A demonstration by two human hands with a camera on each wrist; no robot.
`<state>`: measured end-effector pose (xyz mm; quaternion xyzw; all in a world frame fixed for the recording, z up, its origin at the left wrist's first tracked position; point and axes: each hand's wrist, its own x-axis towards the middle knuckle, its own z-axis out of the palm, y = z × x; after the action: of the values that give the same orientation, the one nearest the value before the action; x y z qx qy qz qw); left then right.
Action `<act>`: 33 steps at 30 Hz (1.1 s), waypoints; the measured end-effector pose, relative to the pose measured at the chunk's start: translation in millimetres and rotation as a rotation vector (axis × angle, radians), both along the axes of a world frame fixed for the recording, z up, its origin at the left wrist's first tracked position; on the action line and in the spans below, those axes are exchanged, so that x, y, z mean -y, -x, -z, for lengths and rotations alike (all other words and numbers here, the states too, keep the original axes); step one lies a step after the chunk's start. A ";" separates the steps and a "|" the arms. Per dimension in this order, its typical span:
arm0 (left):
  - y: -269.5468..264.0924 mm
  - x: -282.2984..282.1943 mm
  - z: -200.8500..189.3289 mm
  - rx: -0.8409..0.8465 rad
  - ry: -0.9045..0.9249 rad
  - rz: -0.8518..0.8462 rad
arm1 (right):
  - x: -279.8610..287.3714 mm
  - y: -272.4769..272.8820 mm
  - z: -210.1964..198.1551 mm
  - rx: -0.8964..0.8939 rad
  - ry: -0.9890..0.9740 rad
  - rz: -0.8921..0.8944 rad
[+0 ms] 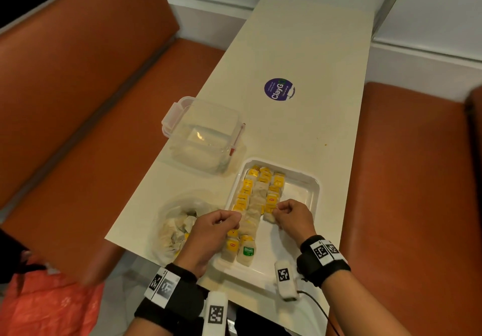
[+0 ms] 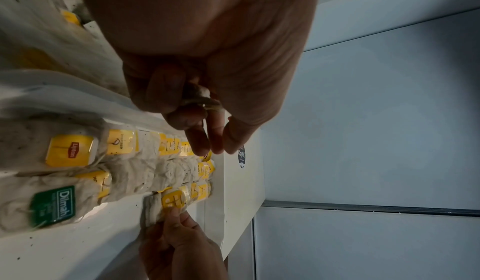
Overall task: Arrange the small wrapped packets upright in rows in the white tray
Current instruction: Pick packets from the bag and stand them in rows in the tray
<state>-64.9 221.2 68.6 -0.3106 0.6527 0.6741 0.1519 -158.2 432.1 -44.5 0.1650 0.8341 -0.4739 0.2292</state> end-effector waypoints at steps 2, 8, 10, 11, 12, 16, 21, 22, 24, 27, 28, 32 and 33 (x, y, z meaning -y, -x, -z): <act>0.5 1.2 -1.0 0.005 -0.016 -0.022 | 0.3 1.1 4.4 0.003 -0.006 0.020; 2.6 4.8 1.4 0.029 -0.004 -0.036 | 3.0 1.8 2.3 -0.002 -0.047 0.053; 3.6 3.7 1.8 0.028 -0.007 -0.038 | 5.1 2.7 -1.6 0.008 -0.051 0.075; 4.3 2.7 2.0 0.027 -0.006 -0.038 | 5.8 3.0 -2.6 0.011 -0.045 0.088; 4.8 1.4 1.8 0.028 -0.003 -0.037 | 6.5 3.1 -4.7 0.021 -0.036 0.096; 7.3 -3.7 -0.6 0.047 -0.046 -0.057 | 5.4 1.3 -12.6 0.039 -0.021 0.098; 10.4 -7.9 -4.9 0.055 -0.257 -0.146 | 2.2 -4.6 -54.6 -0.131 -0.047 0.016; 10.8 -8.1 -6.1 0.051 -0.312 -0.169 | 3.1 -6.9 -70.3 -0.161 -0.015 -0.029; 12.0 -8.2 -9.0 0.035 -0.416 -0.191 | 6.9 -13.8 -105.1 -0.201 0.096 -0.172; 13.7 -8.2 -15.5 0.014 -0.552 -0.169 | 12.2 -25.6 -143.5 -0.302 0.175 -0.442; 14.3 -9.0 -17.8 0.011 -0.586 -0.148 | 13.9 -29.8 -151.1 -0.340 0.173 -0.521; 15.8 -11.2 -22.3 -0.010 -0.610 -0.050 | 22.0 -38.6 -156.3 -0.494 0.042 -0.731; 15.9 -11.9 -22.9 -0.014 -0.603 -0.032 | 24.1 -39.3 -156.0 -0.509 0.013 -0.753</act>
<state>-80.8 233.1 91.5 -0.2572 0.4191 0.8420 0.2220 -118.8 408.1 111.5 -0.2730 0.8627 -0.3883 0.1742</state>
